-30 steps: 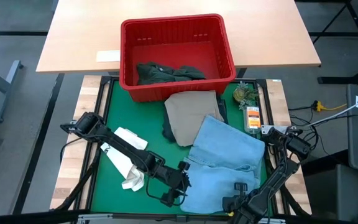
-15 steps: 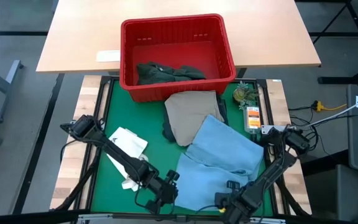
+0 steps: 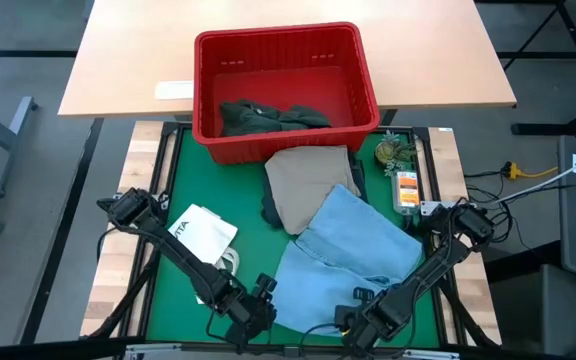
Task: Fold laundry
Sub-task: Fold the blue pants
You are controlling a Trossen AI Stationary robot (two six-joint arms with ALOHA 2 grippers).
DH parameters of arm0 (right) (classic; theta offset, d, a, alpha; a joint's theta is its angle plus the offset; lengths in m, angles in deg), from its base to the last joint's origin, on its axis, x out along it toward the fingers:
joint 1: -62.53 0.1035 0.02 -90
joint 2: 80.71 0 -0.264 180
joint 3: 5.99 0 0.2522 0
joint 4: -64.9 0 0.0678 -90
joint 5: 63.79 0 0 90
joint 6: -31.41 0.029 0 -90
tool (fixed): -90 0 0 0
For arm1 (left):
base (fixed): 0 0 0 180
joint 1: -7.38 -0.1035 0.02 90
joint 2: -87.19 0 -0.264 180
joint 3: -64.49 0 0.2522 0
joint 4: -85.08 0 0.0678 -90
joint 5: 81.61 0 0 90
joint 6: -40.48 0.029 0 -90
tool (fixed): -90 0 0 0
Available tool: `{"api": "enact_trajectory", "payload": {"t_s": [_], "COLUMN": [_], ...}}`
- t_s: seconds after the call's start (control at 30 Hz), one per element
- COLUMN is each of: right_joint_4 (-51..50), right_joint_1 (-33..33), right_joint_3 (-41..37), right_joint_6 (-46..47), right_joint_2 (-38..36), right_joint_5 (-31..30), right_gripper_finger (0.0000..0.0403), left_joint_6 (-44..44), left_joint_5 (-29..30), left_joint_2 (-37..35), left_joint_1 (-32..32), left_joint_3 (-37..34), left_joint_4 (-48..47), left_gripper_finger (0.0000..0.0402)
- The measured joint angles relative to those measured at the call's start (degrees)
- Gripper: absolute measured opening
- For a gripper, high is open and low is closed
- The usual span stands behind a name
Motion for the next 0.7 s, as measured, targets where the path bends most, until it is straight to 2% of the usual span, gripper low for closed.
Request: {"api": "enact_trajectory", "payload": {"t_s": [0.23,0.7], "right_joint_4": [0.1,0.5], "right_joint_1": [0.0,0.1], "right_joint_3": [0.0,0.0], "right_joint_6": [0.0,-0.2], "right_joint_2": [0.0,-0.1], "right_joint_5": [0.0,0.0], "right_gripper_finger": [0.0024,0.0025], "left_joint_6": [-3.9,-4.5], "left_joint_5": [8.6,6.4], "left_joint_2": [0.4,4.6], "left_joint_1": [1.6,2.3], "left_joint_3": [0.0,0.0], "left_joint_4": [1.1,3.8], "left_gripper_finger": [0.0183,0.0183]}}
